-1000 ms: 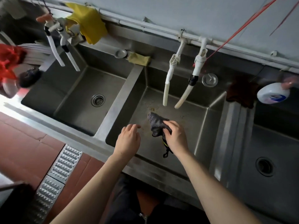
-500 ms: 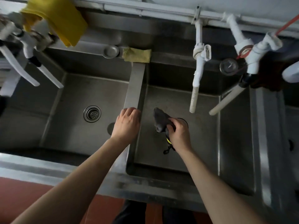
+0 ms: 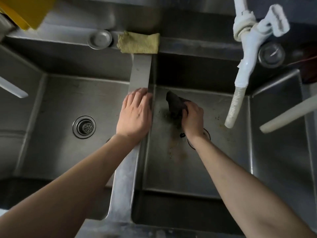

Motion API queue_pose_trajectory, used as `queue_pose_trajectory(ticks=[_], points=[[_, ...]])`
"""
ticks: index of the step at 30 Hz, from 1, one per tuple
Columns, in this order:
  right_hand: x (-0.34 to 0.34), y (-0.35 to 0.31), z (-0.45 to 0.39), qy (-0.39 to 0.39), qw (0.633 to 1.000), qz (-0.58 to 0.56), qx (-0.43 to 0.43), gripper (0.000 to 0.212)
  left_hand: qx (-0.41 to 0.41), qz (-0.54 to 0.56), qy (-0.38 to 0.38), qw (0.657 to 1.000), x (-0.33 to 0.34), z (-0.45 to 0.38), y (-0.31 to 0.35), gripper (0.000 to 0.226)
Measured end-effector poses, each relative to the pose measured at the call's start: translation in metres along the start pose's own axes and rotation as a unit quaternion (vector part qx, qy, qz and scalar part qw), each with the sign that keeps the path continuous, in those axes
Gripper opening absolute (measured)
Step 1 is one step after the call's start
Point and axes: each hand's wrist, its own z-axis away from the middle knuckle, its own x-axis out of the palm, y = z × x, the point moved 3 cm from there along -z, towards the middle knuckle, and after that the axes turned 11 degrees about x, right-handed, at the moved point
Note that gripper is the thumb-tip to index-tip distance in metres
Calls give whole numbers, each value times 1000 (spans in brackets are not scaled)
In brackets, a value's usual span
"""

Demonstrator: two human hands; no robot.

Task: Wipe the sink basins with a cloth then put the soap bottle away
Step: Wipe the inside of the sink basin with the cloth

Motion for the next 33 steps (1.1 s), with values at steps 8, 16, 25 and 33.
queue_pose_trajectory(ticks=[8,16,25,33], points=[[63,35,-22,-84,985,148,-29,47,-12,-50,-11,999,5,0,0,36],[83,37,-51,-90,975,196,-48,56,-14,-46,-12,999,5,-1,0,30],[84,40,-75,7,993,80,-81,55,-11,-51,-1,999,7,-1,-2,29],[132,-10,-104,-2,988,141,-70,49,-7,-56,-2,998,8,-1,-3,30]])
